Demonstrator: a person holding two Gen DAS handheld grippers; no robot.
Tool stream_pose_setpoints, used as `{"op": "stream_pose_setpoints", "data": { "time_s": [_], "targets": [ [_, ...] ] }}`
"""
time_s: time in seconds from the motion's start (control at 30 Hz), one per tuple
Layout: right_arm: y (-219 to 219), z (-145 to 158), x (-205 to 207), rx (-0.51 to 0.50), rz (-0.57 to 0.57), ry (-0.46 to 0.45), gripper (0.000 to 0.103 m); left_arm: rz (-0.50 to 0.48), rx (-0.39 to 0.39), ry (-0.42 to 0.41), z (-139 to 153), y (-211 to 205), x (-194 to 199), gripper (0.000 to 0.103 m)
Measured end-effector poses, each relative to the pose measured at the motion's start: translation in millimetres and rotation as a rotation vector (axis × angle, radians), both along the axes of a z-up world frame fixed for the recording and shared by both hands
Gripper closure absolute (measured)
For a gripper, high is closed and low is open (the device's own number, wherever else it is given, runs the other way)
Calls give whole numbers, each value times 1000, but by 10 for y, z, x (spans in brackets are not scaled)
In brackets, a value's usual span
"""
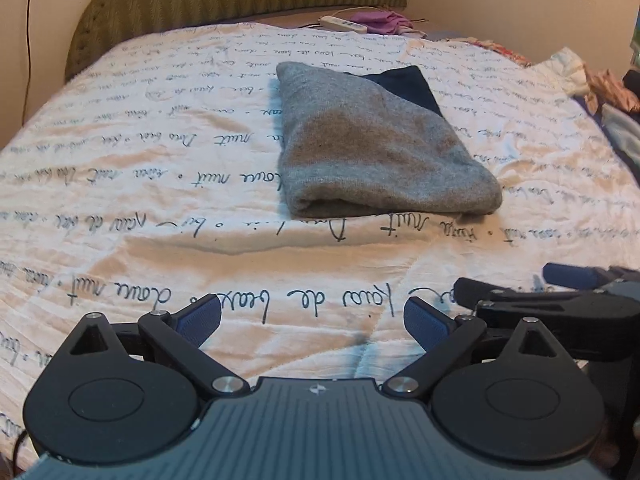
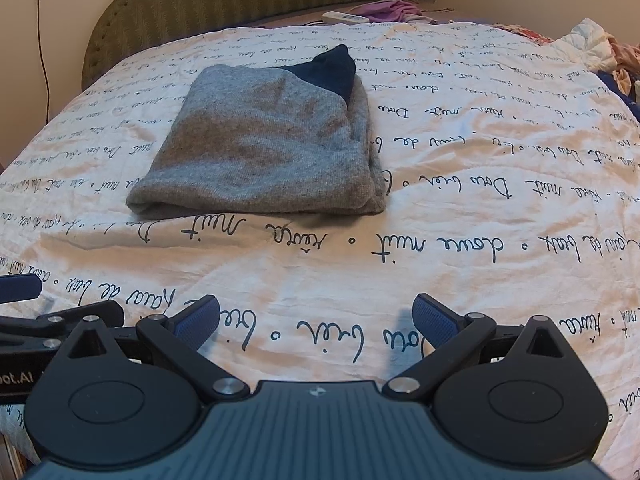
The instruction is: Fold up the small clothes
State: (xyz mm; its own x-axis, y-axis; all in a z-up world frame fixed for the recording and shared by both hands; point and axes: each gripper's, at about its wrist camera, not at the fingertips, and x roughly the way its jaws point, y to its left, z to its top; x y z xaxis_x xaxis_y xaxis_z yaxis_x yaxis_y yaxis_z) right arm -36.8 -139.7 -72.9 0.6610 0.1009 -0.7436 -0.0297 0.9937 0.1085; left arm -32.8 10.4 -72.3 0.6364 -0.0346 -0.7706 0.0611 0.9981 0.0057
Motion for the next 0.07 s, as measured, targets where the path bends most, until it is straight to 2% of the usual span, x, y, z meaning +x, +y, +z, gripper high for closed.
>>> {"op": "stream_pose_setpoints", "data": {
  "time_s": [0.07],
  "targets": [
    [-19,-1,7,3,-8,1,0,3,26,-3,-14,-18,9,2]
  ]
}}
